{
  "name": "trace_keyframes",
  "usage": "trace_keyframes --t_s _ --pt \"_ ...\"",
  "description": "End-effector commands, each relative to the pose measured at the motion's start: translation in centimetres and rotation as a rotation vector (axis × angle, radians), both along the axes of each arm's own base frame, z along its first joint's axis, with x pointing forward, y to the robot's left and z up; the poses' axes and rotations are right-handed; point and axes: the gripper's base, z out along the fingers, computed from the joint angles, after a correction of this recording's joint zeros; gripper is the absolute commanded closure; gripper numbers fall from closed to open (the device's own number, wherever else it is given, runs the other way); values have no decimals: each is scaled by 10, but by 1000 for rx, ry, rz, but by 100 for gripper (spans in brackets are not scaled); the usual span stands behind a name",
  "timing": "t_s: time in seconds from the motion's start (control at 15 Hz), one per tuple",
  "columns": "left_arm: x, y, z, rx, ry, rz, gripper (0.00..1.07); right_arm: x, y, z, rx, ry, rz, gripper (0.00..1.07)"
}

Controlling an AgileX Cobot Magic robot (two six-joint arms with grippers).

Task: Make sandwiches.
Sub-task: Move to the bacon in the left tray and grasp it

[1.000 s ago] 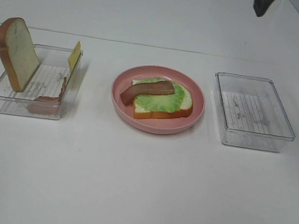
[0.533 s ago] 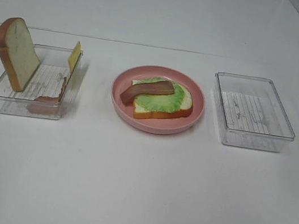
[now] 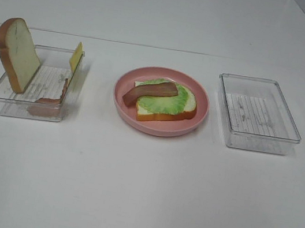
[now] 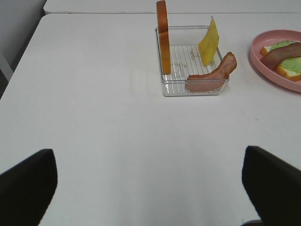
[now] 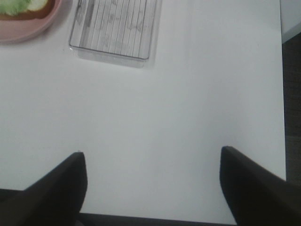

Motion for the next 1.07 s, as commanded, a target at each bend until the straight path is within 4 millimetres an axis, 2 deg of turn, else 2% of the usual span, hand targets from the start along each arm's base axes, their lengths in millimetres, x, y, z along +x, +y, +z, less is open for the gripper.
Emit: trace_keyframes --t_s 0.07,0.2,0.4,0.73,0.87,1.0,1.07 --pt "-1 0 0 -1 -10 -6 7 -38 -19 -35 -45 115 -44 30" --pt "-1 0 0 -1 -10 -6 7 -56 -25 -52 -30 113 -41 30" --pt "-1 0 0 -1 -10 -6 7 -75 -31 -67 12 94 -33 30" --pt "-1 0 0 -1 -10 -6 7 -89 -37 -85 38 52 -49 30" --pt "-1 0 0 -1 -10 -6 7 -96 -37 -94 92 -22 -86 30" --pt "-1 0 0 -1 -10 -6 7 -103 -35 -94 124 -96 -71 29" --pt "-1 0 0 -1 -10 -6 7 -109 -34 -94 143 -170 -75 23"
